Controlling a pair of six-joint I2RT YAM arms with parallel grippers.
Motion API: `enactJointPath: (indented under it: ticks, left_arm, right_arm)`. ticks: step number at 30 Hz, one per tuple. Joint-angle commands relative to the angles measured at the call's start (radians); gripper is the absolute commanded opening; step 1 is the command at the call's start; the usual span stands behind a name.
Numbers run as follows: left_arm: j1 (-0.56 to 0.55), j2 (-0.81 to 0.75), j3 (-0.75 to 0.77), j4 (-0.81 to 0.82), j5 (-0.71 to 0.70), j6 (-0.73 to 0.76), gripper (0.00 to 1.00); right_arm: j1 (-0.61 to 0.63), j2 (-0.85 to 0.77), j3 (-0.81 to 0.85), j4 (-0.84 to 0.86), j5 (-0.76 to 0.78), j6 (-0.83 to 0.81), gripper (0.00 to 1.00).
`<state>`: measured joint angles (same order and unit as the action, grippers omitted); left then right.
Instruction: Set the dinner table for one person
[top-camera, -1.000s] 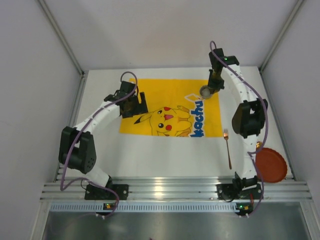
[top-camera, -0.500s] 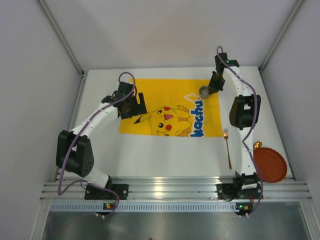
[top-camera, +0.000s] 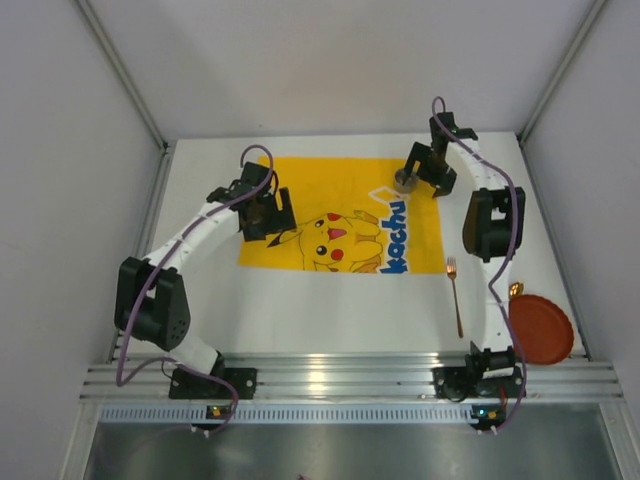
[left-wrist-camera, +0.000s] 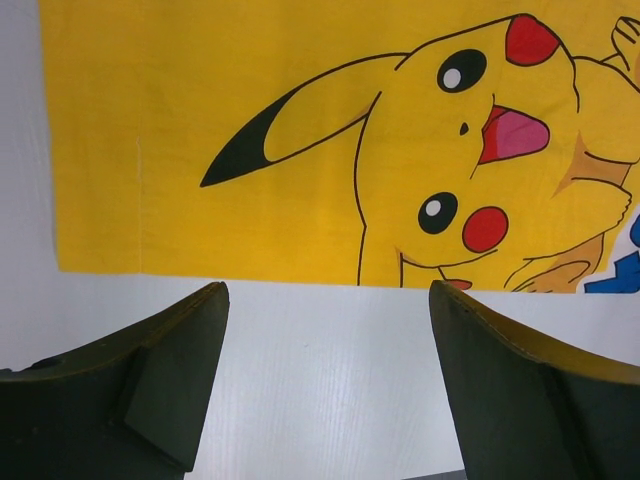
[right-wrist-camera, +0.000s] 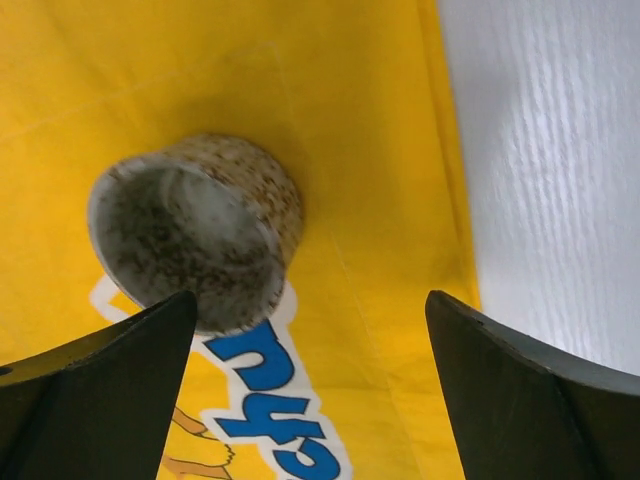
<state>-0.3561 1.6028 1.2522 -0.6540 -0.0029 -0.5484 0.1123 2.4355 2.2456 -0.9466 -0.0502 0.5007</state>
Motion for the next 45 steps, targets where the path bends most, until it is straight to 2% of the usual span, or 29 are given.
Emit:
enactJointPath:
  ticks: [1, 5, 6, 8, 9, 12, 15, 16, 18, 19, 20, 25, 33, 45]
  left_arm:
    - [-0.015, -0.101, -0.013, -0.065, -0.045, -0.039, 0.86]
    - [-0.024, -0.165, -0.082, -0.061, -0.049, -0.071, 0.86]
    - [-0.029, -0.176, -0.092, -0.058, -0.046, -0.08, 0.86]
    - [-0.035, -0.207, -0.125, -0.05, -0.034, -0.085, 0.86]
    - [-0.043, -0.216, -0.134, -0.044, -0.026, -0.087, 0.86]
    - [-0.052, -0.248, -0.171, -0.015, -0.003, -0.076, 0.86]
    - [-0.055, -0.27, -0.201, -0.001, 0.052, -0.071, 0.86]
    - [-0.057, -0.277, -0.204, -0.009, 0.066, -0.076, 0.85]
    - [-0.064, -0.319, -0.211, -0.009, 0.093, -0.085, 0.85]
    - [-0.067, -0.337, -0.229, -0.003, 0.098, -0.085, 0.85]
    - [-0.07, -0.355, -0.24, 0.002, 0.103, -0.09, 0.85]
    - [-0.072, -0.466, -0.299, -0.004, 0.109, -0.101, 0.85]
    - [-0.072, -0.567, -0.324, -0.056, 0.06, -0.054, 0.86]
    - [-0.07, -0.478, -0.293, -0.061, -0.023, -0.067, 0.86]
  right_arm:
    - [-0.006, -0.256, -0.114, 0.068, 0.077, -0.034, 0.98]
    - [-0.006, -0.504, -0.38, 0.104, 0.116, -0.041, 1.0]
    - [-0.005, -0.551, -0.502, 0.114, 0.112, -0.039, 1.0]
    - [-0.005, -0.679, -0.617, 0.12, 0.113, -0.034, 1.0]
    - [-0.005, -0.722, -0.73, 0.118, 0.115, -0.03, 1.0]
    - [-0.006, -0.881, -0.939, 0.106, 0.159, -0.011, 0.97]
    - [-0.006, -1.009, -1.1, 0.1, 0.17, 0.012, 0.84]
    - [-0.006, -1.048, -1.132, 0.092, 0.15, 0.027, 0.72]
    - [-0.008, -1.076, -1.219, 0.088, 0.125, 0.068, 0.61]
    - [-0.01, -1.092, -1.245, 0.091, 0.11, 0.076, 0.51]
    - [-0.013, -1.098, -1.267, 0.094, 0.113, 0.082, 0.48]
    - [-0.014, -1.092, -1.353, 0.106, 0.148, 0.128, 0.4]
    - [-0.014, -1.052, -1.399, 0.166, 0.181, 0.151, 0.4]
    - [-0.059, -0.865, -1.405, 0.238, 0.165, 0.09, 0.34]
